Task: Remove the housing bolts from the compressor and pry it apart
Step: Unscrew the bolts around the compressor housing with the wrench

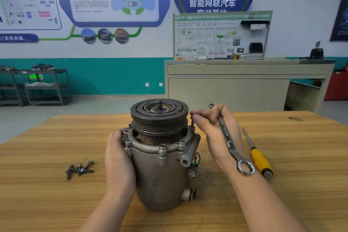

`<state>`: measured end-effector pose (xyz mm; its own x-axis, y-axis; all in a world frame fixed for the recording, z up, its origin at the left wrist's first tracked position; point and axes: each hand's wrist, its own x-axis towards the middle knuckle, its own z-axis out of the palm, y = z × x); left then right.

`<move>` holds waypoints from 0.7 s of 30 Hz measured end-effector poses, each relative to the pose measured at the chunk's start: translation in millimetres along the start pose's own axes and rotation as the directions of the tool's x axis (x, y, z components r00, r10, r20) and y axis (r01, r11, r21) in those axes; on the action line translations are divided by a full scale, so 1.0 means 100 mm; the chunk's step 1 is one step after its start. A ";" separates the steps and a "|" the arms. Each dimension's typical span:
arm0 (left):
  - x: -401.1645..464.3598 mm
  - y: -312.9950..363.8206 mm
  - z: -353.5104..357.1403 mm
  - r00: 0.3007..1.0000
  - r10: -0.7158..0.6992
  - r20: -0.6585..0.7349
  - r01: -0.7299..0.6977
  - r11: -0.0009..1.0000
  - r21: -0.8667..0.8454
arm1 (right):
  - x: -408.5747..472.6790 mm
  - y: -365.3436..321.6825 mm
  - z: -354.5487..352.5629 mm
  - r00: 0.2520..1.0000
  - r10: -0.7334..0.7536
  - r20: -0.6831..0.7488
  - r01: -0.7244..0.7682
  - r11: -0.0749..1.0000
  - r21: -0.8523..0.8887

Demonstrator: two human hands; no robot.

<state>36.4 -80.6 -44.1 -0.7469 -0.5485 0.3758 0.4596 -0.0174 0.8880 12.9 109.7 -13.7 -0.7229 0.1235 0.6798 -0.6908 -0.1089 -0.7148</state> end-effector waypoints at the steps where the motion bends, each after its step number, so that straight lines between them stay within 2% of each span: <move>1: -0.01 0.01 0.01 0.999 0.040 -0.006 -0.040 0.999 0.028 | 0.02 -0.01 0.00 1.000 -0.002 0.001 0.002 0.998 0.064; 4: -0.04 0.02 0.01 0.990 0.123 -0.067 -0.118 0.990 0.076 | 0.04 -0.08 -0.02 1.000 -0.007 -0.029 0.009 0.996 0.092; 5: -0.06 0.04 0.00 0.976 0.194 -0.102 -0.184 0.977 0.106 | 0.03 -0.13 -0.02 0.999 -0.006 -0.042 0.009 0.997 0.076; 6: -0.09 0.08 -0.01 0.938 0.324 -0.122 -0.307 0.941 0.139 | 0.01 -0.18 -0.02 0.998 -0.004 -0.056 0.008 0.997 0.075; 8: -0.17 0.21 -0.06 0.776 0.630 -0.035 -0.622 0.773 0.130 | -0.06 -0.33 0.01 0.998 -0.015 -0.061 0.021 0.994 0.111; 9: -0.23 0.29 -0.05 0.679 0.730 0.072 -0.734 0.674 0.088 | -0.11 -0.41 0.03 0.999 -0.030 -0.038 0.035 0.990 0.134; 10: -0.29 0.38 -0.05 0.600 0.773 0.205 -0.797 0.601 0.064 | -0.17 -0.50 0.06 0.999 -0.045 0.007 0.043 0.987 0.156; 12: -0.39 0.54 -0.03 0.469 0.755 0.458 -0.870 0.484 0.093 | -0.31 -0.64 0.13 0.994 -0.049 0.098 0.030 0.982 0.186; 14: -0.44 0.66 -0.03 0.403 0.720 0.565 -0.903 0.414 0.117 | -0.41 -0.72 0.17 0.993 -0.025 0.116 0.001 0.980 0.200; 18: -0.48 0.83 -0.12 0.396 0.743 0.539 -0.914 0.375 0.154 | -0.52 -0.87 0.18 0.994 0.060 0.096 -0.075 0.984 0.160; 21: -0.55 0.87 -0.24 0.355 0.784 0.509 -0.935 0.310 0.174 | -0.58 -0.93 0.27 0.993 0.091 0.071 -0.097 0.990 0.101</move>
<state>128.7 -72.0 5.8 -0.1492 0.2176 0.9646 0.7573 0.6523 -0.0300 118.5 86.3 18.2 -0.7816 0.0426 0.6223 -0.6150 -0.2194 -0.7574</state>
